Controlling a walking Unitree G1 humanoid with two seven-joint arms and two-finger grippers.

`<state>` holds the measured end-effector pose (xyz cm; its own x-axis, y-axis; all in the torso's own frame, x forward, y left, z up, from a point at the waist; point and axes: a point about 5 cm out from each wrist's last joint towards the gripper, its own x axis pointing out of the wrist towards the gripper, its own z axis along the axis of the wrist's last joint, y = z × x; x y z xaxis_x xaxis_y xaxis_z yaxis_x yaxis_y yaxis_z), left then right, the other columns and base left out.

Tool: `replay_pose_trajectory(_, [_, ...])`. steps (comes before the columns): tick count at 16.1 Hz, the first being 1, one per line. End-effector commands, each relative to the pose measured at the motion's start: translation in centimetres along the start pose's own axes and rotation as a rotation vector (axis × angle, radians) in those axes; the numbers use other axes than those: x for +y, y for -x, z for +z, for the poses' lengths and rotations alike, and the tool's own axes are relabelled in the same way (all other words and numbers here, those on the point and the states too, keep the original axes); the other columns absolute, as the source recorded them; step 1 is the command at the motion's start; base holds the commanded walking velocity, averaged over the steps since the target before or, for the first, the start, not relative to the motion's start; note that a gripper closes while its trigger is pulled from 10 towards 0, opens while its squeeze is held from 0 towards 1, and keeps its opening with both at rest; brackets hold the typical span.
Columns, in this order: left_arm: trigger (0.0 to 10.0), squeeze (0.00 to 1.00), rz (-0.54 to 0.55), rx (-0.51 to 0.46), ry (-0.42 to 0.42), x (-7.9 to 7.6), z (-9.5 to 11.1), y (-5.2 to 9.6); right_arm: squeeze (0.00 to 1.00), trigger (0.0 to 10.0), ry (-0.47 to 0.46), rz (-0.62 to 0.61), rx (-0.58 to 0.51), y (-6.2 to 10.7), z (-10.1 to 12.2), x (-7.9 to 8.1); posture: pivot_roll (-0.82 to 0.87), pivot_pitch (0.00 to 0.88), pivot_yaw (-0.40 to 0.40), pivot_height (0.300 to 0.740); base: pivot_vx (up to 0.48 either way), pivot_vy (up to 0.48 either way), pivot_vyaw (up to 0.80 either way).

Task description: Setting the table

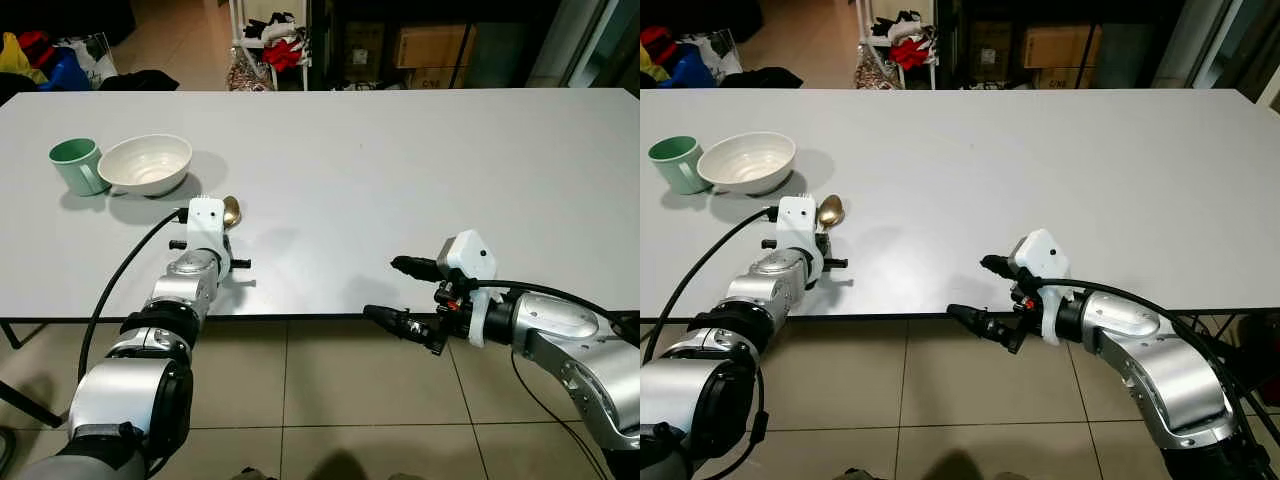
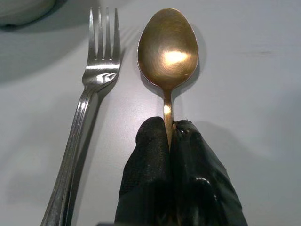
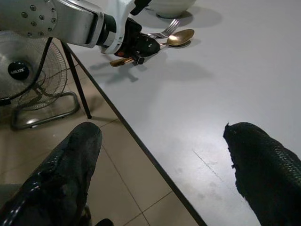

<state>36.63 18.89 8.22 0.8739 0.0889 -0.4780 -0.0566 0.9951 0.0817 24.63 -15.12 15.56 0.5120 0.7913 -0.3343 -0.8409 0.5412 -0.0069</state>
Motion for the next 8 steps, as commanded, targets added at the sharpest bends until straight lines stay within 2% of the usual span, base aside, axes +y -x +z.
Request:
replay_pose_trajectory(1, [10.0,0.17,0.018,0.031,0.016,0.29,-0.55,-0.03,0.00,10.0,0.018,0.025,0.000,0.09,0.45,0.21,-0.22,0.017,0.042,0.740,0.000,0.000,0.00])
replay_pose_trajectory(2, [10.0,0.17,0.018,0.031,0.017,0.29,-0.56,-0.04,0.00,10.0,0.018,0.027,0.001,0.08,0.45,0.22,-0.22,0.017,0.042,0.740,0.000,0.000,0.00])
replay_pose_trajectory(3, [10.0,0.55,0.021,0.034,0.019,0.29,-0.59,-0.05,0.00,10.0,0.017,0.038,0.002,0.05,0.48,0.27,-0.22,0.015,0.039,0.740,0.000,0.000,0.00])
replay_pose_trajectory(5, [10.0,0.95,0.020,0.037,0.023,0.20,-0.65,-0.06,0.00,10.0,0.017,0.044,0.004,0.01,0.51,0.24,-0.22,0.011,0.037,0.740,0.000,0.000,0.00])
replay_pose_trajectory(6, [10.0,1.00,0.017,0.035,0.027,0.14,-0.64,-0.06,0.00,10.0,0.016,0.045,0.003,-0.02,0.54,0.23,-0.22,0.010,0.036,0.740,0.000,0.000,0.00])
replay_pose_trajectory(8, [10.0,1.00,0.011,0.023,0.038,0.04,-0.43,-0.07,0.00,10.0,0.017,0.047,0.001,-0.07,0.59,0.19,-0.22,0.007,0.036,0.740,0.000,0.000,0.00])
